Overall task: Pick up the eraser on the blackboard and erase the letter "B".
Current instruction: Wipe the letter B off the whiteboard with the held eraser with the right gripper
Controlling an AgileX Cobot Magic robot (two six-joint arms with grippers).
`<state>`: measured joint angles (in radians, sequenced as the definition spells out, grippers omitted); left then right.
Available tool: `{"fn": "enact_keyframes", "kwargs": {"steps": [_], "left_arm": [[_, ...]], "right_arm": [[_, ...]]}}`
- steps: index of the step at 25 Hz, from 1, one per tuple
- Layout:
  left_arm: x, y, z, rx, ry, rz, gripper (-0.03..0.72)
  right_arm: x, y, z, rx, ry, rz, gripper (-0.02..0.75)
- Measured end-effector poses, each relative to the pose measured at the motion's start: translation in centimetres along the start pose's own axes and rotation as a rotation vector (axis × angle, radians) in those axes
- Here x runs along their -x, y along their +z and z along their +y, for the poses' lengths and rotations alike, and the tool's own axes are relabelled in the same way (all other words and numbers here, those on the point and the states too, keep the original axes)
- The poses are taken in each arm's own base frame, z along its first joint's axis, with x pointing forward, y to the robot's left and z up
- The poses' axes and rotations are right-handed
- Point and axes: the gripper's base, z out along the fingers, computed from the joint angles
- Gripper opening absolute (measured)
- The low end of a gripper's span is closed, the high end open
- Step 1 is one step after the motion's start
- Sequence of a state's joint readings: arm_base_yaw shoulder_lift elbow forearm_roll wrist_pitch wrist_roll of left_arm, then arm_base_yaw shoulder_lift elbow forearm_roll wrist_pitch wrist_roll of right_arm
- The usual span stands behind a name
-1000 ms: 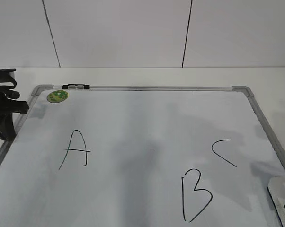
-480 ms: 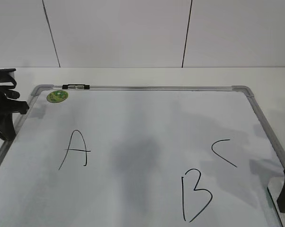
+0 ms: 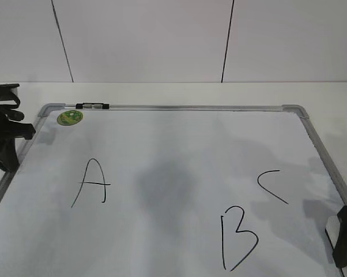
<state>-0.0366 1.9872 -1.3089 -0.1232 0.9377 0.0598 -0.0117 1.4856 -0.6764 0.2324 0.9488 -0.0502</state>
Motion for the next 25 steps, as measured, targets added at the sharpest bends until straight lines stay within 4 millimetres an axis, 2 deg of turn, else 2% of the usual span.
{"fn": "enact_keyframes", "kwargs": {"steps": [5, 9, 21, 25], "left_arm": [[0.0, 0.0, 0.0, 0.0, 0.0, 0.0, 0.017], [0.0, 0.0, 0.0, 0.0, 0.0, 0.0, 0.017], [0.0, 0.0, 0.0, 0.0, 0.0, 0.0, 0.017], [0.0, 0.0, 0.0, 0.0, 0.0, 0.0, 0.017]], "right_arm": [[0.2, -0.1, 0.1, 0.011, 0.004, 0.01, 0.571], [0.8, -0.7, 0.3, 0.014, -0.001, -0.002, 0.532], [1.2, -1.2, 0.5, 0.02, -0.011, -0.011, 0.522], [1.1, -1.1, 1.2, 0.045, -0.032, -0.003, 0.522]]}}
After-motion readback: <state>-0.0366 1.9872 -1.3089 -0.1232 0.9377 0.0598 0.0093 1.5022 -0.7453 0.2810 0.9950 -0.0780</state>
